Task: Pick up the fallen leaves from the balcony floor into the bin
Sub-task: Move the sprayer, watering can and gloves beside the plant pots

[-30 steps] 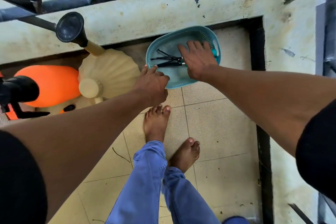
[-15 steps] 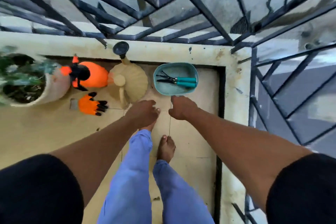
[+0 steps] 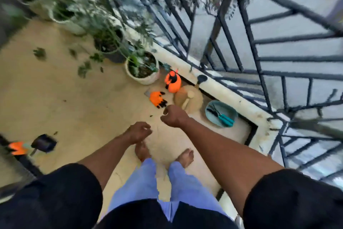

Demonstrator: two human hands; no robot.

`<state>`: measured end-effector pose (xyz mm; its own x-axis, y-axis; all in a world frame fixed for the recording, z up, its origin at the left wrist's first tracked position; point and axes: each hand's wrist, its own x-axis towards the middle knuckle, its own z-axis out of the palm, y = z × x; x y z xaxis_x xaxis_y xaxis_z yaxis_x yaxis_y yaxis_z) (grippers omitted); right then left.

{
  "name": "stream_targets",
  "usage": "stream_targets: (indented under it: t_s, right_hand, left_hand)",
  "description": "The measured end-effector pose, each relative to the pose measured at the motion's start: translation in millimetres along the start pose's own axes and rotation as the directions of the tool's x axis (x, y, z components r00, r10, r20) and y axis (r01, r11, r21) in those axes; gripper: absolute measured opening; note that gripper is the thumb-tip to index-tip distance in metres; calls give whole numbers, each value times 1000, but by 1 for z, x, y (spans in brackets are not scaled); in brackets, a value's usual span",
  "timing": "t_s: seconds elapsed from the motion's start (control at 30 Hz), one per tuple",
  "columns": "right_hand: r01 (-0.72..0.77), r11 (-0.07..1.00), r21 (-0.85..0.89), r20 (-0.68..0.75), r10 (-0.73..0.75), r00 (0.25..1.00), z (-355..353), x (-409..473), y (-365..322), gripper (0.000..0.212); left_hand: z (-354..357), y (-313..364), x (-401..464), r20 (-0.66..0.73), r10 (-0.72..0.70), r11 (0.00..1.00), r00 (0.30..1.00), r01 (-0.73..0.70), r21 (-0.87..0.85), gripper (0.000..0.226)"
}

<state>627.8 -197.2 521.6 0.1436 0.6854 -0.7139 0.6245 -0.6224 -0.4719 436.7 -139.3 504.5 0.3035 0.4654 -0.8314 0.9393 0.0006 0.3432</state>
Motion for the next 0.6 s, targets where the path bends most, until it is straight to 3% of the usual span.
stream_targets:
  t_s: [0.23, 0.47, 0.6]
  right_hand:
    - [157, 966, -207, 98, -139, 985, 50, 18, -166, 22]
    - [285, 879, -383, 233, -207, 950, 128, 39, -321, 46]
    - [318, 868, -381, 299, -210, 931, 159, 42, -399, 34]
  left_hand:
    - [-96, -125, -74, -113, -94, 960, 989, 60, -274, 23]
    - [-174, -266, -128, -142, -235, 893, 962, 156, -422, 12]
    - [-209, -340, -149, -147, -332, 837, 932, 219, -501, 26]
